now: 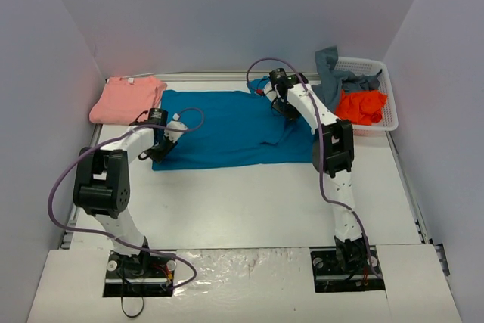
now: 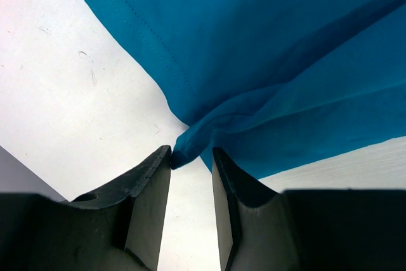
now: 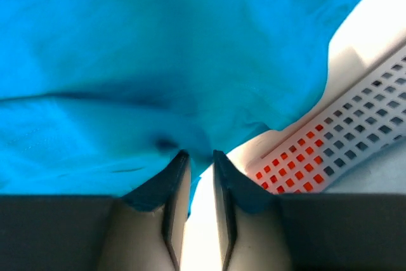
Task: Fold and stack the t-shirts
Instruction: Fold the flattened tshirt in 1/3 of the way, then grap the side of the flattened tshirt furthest away from the robot with both arms
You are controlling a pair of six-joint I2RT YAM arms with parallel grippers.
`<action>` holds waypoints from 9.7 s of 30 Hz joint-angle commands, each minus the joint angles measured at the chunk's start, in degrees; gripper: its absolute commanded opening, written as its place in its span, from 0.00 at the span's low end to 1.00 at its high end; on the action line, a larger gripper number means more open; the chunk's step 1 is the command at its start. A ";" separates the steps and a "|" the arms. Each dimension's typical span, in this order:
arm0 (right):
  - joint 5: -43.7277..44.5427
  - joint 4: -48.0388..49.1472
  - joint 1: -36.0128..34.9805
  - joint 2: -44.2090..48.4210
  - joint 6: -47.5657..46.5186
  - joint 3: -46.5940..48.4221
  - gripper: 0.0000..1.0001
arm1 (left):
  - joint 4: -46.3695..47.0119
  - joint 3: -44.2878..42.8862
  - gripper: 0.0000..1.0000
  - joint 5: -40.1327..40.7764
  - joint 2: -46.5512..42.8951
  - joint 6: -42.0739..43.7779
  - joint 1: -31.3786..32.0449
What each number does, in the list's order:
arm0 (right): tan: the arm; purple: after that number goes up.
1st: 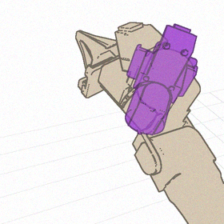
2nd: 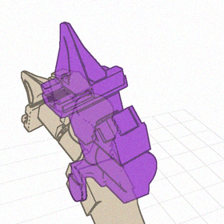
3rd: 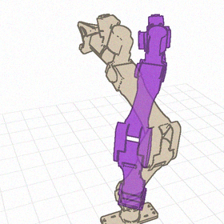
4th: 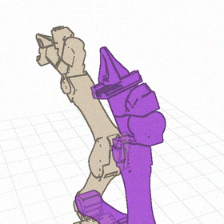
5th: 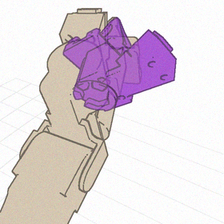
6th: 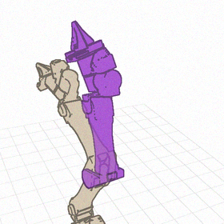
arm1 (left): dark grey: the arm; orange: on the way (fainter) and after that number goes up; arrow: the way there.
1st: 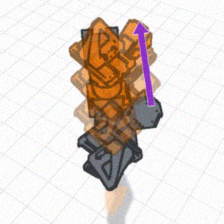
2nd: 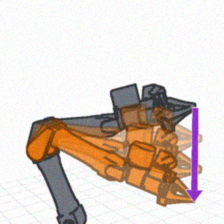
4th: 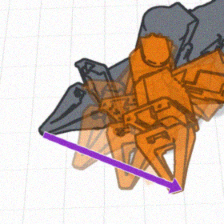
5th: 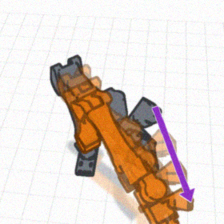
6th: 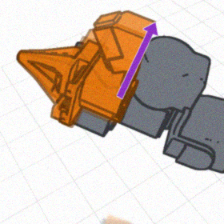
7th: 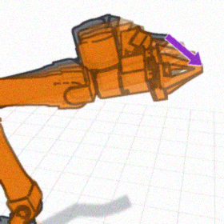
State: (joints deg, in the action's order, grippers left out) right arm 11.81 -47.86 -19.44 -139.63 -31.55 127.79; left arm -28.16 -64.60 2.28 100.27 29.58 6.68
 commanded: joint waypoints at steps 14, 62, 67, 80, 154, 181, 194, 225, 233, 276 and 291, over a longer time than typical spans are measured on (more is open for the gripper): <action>-6.25 4.61 0.20 15.68 2.20 -12.02 0.40 | -1.28 1.76 0.32 0.97 -12.64 -3.91 -2.28; -11.64 9.10 -8.42 10.61 0.87 -21.61 0.06 | -0.67 8.00 0.32 -5.27 -15.45 -7.87 -3.51; -9.97 9.36 -8.68 10.52 1.31 -21.35 0.00 | -0.49 7.91 0.33 -5.45 -15.72 -7.96 -3.60; -5.84 11.20 -9.21 8.24 2.46 -15.38 0.00 | -1.10 8.00 0.33 -5.54 -15.98 -7.96 -3.60; -2.94 16.39 -0.60 49.02 2.64 -69.51 0.40 | 6.37 10.28 0.24 5.27 -1.13 -0.58 6.07; -13.66 18.06 11.44 34.35 -3.96 -60.12 0.39 | 2.41 11.33 0.02 1.67 -4.47 -0.93 6.15; -16.38 18.32 11.80 29.42 -4.66 -55.28 0.39 | 2.15 11.34 0.02 2.11 -4.56 -1.46 6.15; -16.91 7.43 13.90 51.73 -9.14 -69.34 0.00 | -11.38 12.74 0.02 1.67 -26.96 1.88 5.98; -18.67 0.14 13.73 59.64 -11.34 -70.75 0.00 | -16.66 14.41 0.03 2.37 -35.49 2.85 5.98; -27.53 4.00 13.38 51.78 -2.82 -41.33 0.72 | -12.71 -6.22 0.46 -17.74 -20.66 -4.88 -2.27; -32.73 4.00 11.53 30.22 0.43 -24.70 0.66 | -13.85 -38.22 0.48 -30.23 13.36 -6.56 -6.41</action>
State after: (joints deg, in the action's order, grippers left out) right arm -18.37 -42.57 -7.35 -108.53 -32.73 99.70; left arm -40.73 -98.98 -24.88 112.66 23.33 1.19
